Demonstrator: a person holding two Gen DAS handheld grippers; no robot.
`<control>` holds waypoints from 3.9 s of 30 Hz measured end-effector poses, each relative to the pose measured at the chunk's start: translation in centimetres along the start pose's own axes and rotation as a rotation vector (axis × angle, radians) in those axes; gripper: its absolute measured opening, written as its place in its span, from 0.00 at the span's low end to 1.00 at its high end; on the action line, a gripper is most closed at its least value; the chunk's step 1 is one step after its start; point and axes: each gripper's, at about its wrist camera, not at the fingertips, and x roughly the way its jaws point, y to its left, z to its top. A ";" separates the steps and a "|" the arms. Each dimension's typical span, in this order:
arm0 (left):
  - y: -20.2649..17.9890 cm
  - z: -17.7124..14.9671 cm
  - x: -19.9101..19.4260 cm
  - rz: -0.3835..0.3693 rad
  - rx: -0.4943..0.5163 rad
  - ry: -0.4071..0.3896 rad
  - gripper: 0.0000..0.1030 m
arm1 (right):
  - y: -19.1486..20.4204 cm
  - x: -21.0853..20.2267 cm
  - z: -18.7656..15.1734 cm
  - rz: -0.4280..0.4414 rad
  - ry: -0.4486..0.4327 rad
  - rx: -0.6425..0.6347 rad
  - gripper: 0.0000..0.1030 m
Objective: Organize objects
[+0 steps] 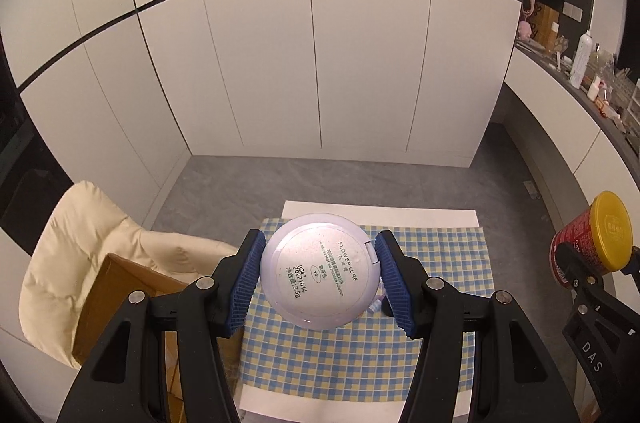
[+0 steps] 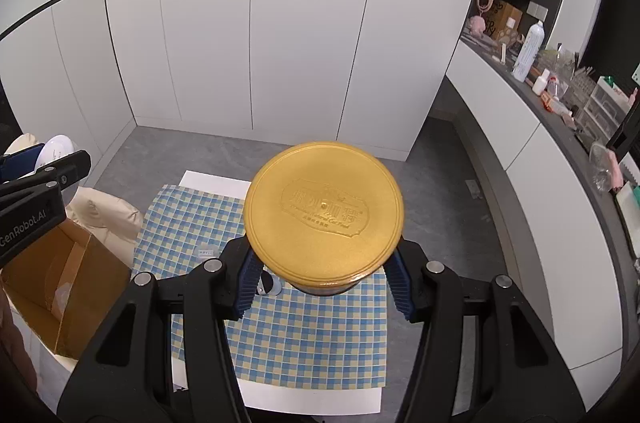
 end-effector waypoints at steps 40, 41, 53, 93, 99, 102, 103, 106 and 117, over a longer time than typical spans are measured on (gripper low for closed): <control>0.5 -3.9 -5.3 0.006 -0.004 -0.054 0.56 | -1.7 -3.5 -4.0 0.046 0.017 0.064 0.55; 0.6 -4.2 -5.6 0.001 -0.006 -0.059 0.56 | -1.7 -3.7 -4.3 0.046 0.017 0.063 0.55; 1.0 -8.3 -8.6 -0.018 -0.001 -0.075 0.56 | -1.7 -6.3 -8.5 0.055 0.017 0.059 0.55; 3.9 -22.4 -13.5 -0.009 0.011 -0.037 0.56 | 2.1 -12.7 -23.4 0.162 0.046 0.017 0.55; 3.9 -24.1 -14.2 -0.026 0.023 -0.055 0.56 | 2.3 -13.6 -25.0 0.174 0.051 0.011 0.55; 3.7 -25.1 -14.3 -0.044 0.032 -0.045 0.56 | 2.4 -13.8 -26.0 0.187 0.061 0.015 0.55; 3.7 -25.3 -14.4 -0.047 0.035 -0.045 0.56 | 2.3 -13.9 -26.4 0.190 0.067 0.017 0.55; 3.9 -26.3 -14.4 -0.037 0.032 -0.038 0.56 | 2.1 -13.9 -27.2 0.205 0.082 0.011 0.55; 5.1 -28.7 -13.7 -0.049 0.018 0.028 0.56 | 0.8 -14.2 -30.8 0.191 0.135 0.024 0.55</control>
